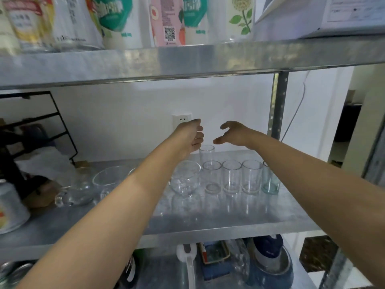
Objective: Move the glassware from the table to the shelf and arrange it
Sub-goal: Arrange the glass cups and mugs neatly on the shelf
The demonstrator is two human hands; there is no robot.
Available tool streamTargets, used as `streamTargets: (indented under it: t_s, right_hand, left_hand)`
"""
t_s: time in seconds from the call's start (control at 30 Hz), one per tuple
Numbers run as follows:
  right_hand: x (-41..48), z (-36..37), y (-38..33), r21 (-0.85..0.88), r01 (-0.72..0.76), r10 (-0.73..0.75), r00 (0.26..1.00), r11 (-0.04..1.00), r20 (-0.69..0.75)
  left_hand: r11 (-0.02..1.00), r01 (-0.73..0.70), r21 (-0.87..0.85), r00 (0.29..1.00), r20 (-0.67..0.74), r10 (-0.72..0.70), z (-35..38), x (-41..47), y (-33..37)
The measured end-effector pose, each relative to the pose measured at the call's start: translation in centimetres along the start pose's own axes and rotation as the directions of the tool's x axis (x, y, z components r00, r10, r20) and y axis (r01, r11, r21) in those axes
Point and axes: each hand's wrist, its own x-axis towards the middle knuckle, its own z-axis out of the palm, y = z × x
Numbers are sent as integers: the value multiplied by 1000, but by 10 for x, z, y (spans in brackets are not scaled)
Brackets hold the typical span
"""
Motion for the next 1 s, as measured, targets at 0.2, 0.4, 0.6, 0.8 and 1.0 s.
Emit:
streamTargets:
  t_s: [0.2,0.4,0.6,0.8,1.0]
  right_hand:
    - [29,26,-8,-58,-10,15,996,998,89]
    - [45,51,-10,-141,15,8,988,990,157]
    - [46,50,-8,-194,66,-45,993,979,113]
    - [10,-30,-11,-141,51,-69,990,989,-126]
    - [-54,-99,15,-144,-47,9,967,988,-254]
  left_hand:
    - [1000,-9,27,998,-59,11,-19,7,1]
    - [1000,9,20,998,-56,-7,-27,15,-12]
    - [998,18,52,998,-56,-15,-25,19,-21]
    - [998,-21,59,999,34,19,7,16,-14]
    - [927,-241,286,968,139,208,68,3,-9]
